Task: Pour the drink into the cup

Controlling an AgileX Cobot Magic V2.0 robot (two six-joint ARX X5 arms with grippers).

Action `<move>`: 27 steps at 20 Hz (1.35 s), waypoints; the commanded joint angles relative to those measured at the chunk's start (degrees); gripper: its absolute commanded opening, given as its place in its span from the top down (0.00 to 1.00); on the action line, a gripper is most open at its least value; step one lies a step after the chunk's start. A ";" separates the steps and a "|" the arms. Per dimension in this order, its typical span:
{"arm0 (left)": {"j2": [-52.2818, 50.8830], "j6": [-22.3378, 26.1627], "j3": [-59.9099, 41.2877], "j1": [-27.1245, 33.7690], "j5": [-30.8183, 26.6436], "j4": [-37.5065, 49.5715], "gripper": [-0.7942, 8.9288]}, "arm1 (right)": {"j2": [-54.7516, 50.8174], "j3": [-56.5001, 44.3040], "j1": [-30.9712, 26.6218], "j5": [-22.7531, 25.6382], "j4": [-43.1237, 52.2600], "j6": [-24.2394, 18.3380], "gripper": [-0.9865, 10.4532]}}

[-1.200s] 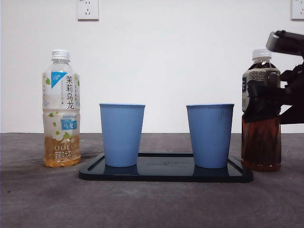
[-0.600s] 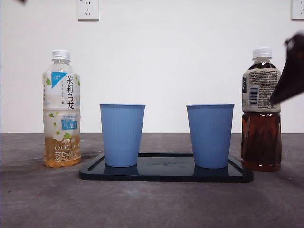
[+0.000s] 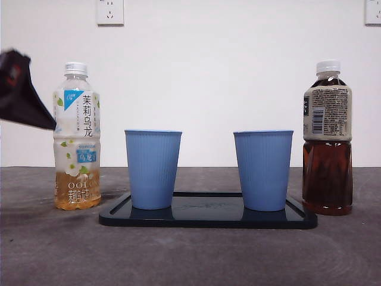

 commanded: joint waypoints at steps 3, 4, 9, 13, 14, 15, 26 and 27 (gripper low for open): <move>8.96 1.49 0.00 -0.17 -0.35 10.19 0.31 | 0.20 2.40 0.31 -1.03 -0.98 -1.18 0.58; 11.39 1.92 0.00 -0.17 -0.35 12.24 0.31 | 0.20 2.51 0.31 -1.05 -0.96 -1.27 0.58; 22.45 3.17 0.00 -0.17 -0.35 25.70 0.31 | 0.20 2.56 0.31 -1.03 -0.94 -1.70 0.58; 30.45 3.32 0.11 -0.17 -0.33 34.91 0.31 | 0.20 2.56 0.31 -0.96 -0.85 -1.95 0.58; 32.48 3.32 0.13 -0.17 -0.33 37.33 0.31 | 0.22 2.56 0.31 -0.92 -0.83 -1.97 0.58; 33.88 3.32 0.17 -0.17 -0.33 39.17 0.31 | 0.22 2.56 0.31 -0.83 -0.83 -1.99 0.58; 45.00 3.78 8.39 -0.17 -0.31 43.17 0.31 | 0.20 2.56 0.31 -0.81 -0.85 -3.02 0.58; 45.29 3.78 8.79 -0.17 -0.31 43.17 0.31 | 0.20 2.56 0.31 -0.79 -0.83 -3.04 0.58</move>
